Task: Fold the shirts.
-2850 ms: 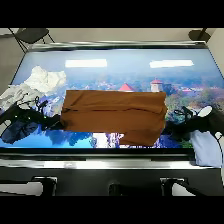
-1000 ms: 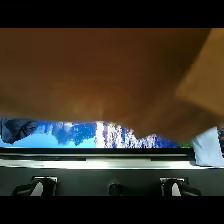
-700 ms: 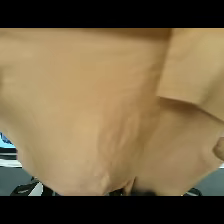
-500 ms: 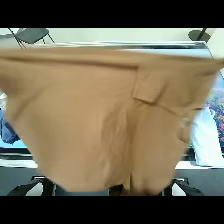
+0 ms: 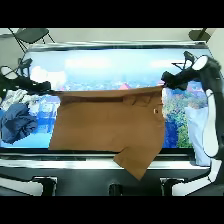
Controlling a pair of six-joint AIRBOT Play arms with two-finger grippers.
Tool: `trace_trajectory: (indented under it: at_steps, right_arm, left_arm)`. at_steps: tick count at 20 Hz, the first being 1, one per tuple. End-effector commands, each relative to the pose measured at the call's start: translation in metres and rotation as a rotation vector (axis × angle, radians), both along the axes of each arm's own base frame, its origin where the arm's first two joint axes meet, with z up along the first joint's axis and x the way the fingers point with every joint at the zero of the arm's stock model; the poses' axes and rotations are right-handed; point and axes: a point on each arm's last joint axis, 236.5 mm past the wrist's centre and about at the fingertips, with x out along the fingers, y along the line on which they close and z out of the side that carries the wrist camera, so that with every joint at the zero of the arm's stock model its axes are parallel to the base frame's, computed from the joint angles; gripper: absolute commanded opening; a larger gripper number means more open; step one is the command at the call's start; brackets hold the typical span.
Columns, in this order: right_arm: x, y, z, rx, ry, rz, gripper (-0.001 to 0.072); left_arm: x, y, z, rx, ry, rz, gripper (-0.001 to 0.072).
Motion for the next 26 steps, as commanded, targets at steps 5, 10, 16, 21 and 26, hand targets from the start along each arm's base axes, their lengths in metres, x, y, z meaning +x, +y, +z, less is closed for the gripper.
trace_trajectory:
  at_steps: [5, 10, 16, 21, 26]
  right_arm:
    - [-0.016, 0.005, -0.009, -0.032, 0.066, 0.060, 0.0032]
    - [-0.121, 0.011, -0.048, -0.017, 0.493, 0.187, 0.0031]
    - [-0.143, 0.022, -0.084, 0.048, 0.586, 0.129, 0.0031]
    - [-0.145, 0.024, -0.087, 0.061, 0.599, 0.110, 0.0031]
    - [-0.157, 0.027, -0.102, 0.079, 0.645, 0.085, 0.0034]
  left_arm:
    - [0.023, -0.007, -0.025, -0.068, 0.000, -0.038, 0.0031]
    - [-0.043, 0.001, -0.041, -0.109, 0.269, -0.113, 0.0030]
    - [-0.090, -0.004, -0.063, -0.177, 0.504, -0.166, 0.0030]
    - [-0.093, 0.004, -0.066, -0.150, 0.515, -0.162, 0.0029]
    - [-0.094, 0.006, -0.072, -0.140, 0.522, -0.183, 0.0031]
